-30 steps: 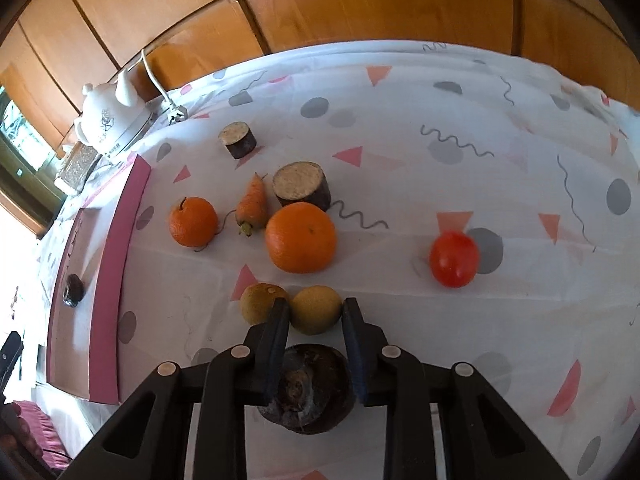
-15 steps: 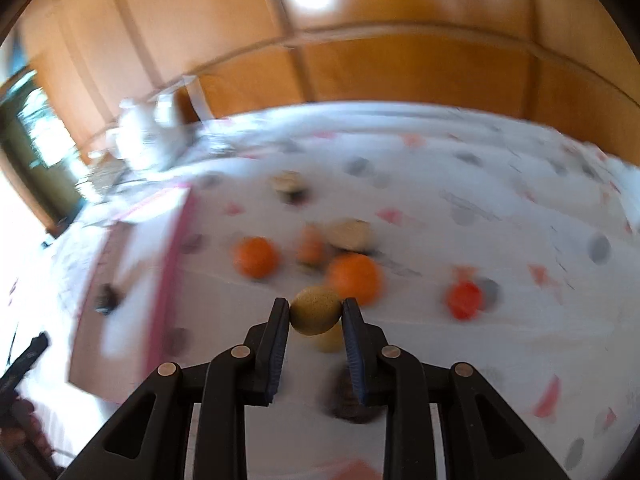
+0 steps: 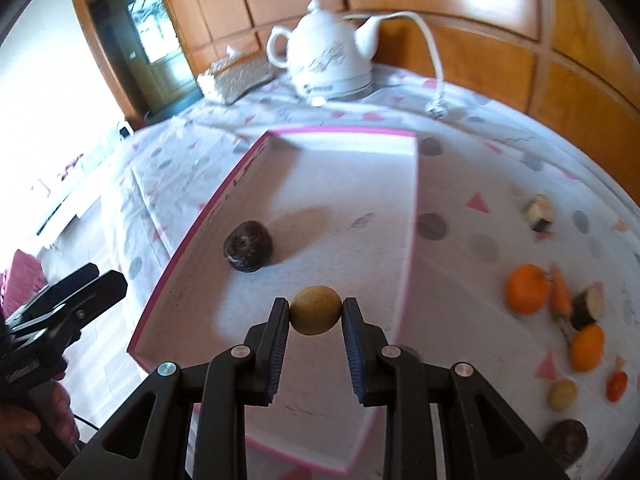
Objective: Organize fruits
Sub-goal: 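Carry the yellow fruit into the pink tray and open the right gripper, then reach the left gripper to the tangerine and close on it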
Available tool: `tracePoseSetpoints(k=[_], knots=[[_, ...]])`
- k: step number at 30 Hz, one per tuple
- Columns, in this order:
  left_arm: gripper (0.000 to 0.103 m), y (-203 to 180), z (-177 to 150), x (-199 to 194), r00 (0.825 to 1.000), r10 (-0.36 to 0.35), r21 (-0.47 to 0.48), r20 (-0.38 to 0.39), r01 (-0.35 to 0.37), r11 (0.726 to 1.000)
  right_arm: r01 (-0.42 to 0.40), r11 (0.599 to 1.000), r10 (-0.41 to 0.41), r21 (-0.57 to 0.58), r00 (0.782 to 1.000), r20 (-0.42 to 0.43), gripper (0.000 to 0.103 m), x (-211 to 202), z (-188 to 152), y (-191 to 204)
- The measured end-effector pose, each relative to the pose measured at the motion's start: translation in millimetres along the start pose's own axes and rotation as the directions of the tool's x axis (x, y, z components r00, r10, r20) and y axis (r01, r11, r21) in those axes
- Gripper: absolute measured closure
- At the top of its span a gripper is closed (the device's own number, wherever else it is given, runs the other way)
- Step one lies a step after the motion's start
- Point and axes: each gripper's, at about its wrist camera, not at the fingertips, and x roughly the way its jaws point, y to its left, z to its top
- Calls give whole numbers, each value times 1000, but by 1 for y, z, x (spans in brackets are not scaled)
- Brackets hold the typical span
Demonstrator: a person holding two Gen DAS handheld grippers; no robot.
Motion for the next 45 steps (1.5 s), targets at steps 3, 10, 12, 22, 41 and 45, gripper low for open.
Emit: tracePoseSetpoints(k=[3, 10, 12, 22, 41, 45], knots=[[11, 0, -1, 2, 1000, -1, 5, -9, 1, 1000, 14, 1000, -14, -14, 999, -30, 76, 14, 2, 5], [11, -9, -3, 1, 1000, -21, 39, -13, 22, 999, 24, 1000, -24, 7, 999, -25, 74, 18, -3, 9], [11, -12, -3, 1, 999, -29, 52, -14, 29, 998, 34, 999, -34, 10, 999, -8, 72, 13, -4, 9], [12, -35, -4, -5, 997, -71, 132, -8, 71, 989, 134, 986, -146, 99, 981, 124, 70, -36, -17, -11], [16, -99, -6, -3, 978, -195, 289, -67, 207, 935, 340, 866, -408, 366, 905, 124, 70, -90, -73, -90], [16, -108, -7, -2, 975, -206, 308, -78, 220, 925, 358, 841, -434, 405, 894, 113, 70, -97, -84, -103]])
